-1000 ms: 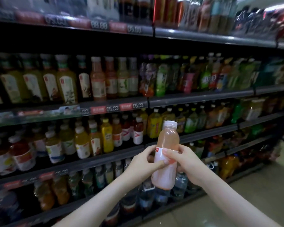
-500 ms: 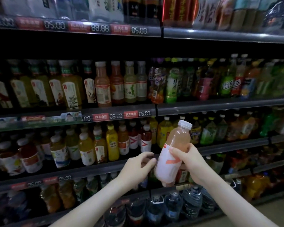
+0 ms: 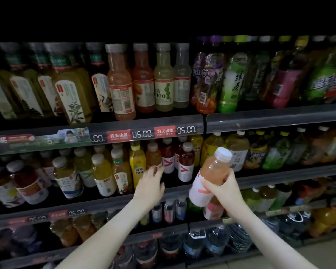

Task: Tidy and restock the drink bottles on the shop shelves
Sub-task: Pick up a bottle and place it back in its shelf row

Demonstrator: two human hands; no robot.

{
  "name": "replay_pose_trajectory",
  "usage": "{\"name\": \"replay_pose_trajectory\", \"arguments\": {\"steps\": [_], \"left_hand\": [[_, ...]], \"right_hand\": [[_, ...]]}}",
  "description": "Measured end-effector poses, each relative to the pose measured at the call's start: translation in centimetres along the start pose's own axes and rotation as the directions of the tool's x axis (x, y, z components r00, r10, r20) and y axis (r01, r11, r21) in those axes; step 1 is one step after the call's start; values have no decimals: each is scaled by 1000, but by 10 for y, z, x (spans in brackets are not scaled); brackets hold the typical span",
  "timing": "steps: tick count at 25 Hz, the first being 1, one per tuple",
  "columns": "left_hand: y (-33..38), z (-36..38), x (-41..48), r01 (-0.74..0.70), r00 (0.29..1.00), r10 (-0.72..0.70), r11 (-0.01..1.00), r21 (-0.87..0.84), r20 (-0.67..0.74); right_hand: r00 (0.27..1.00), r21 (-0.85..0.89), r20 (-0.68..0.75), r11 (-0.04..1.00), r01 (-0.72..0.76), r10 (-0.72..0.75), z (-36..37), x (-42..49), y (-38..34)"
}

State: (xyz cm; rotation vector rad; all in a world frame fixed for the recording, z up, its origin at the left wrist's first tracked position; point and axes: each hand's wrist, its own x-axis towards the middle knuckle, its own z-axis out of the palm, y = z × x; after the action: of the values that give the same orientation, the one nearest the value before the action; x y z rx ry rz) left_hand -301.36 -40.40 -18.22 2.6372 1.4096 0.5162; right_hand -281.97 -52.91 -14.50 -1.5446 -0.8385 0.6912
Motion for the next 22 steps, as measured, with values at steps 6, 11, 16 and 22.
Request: {"name": "replay_pose_trajectory", "arguments": {"steps": [6, 11, 16, 22], "left_hand": [[-14, 21, 11, 151, 981, -128, 977, 152, -148], [-49, 14, 28, 272, 939, -200, 930, 247, -281], [-62, 16, 49, 246, 926, -168, 947, 206, -337], [-50, 38, -21, -45, 851, 117, 987, 151, -513]], "right_hand": [[981, -102, 189, 993, 68, -47, 7, 38, 19], [957, -108, 290, 992, 60, -27, 30, 54, 34], [967, -66, 254, 997, 37, -19, 64, 50, 56], [995, -13, 74, 998, 65, -64, 91, 35, 73]]}}
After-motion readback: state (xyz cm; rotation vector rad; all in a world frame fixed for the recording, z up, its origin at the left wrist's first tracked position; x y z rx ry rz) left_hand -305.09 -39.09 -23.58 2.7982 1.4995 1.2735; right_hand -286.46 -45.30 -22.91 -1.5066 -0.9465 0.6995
